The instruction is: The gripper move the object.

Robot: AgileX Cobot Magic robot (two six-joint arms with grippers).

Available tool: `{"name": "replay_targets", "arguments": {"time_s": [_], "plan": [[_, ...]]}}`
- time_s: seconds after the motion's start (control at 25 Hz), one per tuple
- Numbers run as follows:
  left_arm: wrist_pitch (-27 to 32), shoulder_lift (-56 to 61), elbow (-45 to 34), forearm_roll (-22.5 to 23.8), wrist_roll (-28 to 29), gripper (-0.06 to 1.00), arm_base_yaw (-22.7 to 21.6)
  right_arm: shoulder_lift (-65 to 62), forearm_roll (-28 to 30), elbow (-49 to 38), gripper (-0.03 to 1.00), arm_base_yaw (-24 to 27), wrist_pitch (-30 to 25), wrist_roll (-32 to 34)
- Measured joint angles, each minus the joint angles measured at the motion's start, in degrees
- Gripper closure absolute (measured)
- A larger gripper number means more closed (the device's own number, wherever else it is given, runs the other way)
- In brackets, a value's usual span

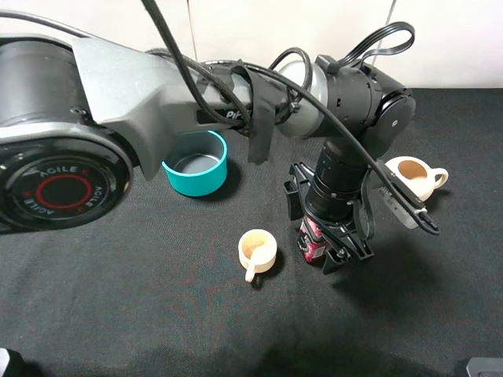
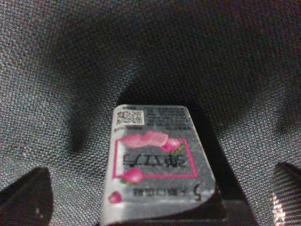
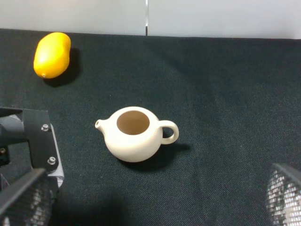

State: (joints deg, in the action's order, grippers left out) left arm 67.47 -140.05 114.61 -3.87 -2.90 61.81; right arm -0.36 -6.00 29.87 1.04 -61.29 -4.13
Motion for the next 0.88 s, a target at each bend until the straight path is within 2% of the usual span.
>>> {"name": "replay_targets", "arguments": {"time_s": [0.6, 0.88], "plan": [[0.00, 5.20, 2.06, 0.46, 0.06, -0.03, 0.00, 0.00, 0.00, 0.00, 0.27, 0.00, 0.00, 0.00], [0.00, 9.15, 2.06, 2.26, 0.11, -0.04, 0.00, 0.00, 0.00, 0.00, 0.27, 0.00, 0.00, 0.00]]}}
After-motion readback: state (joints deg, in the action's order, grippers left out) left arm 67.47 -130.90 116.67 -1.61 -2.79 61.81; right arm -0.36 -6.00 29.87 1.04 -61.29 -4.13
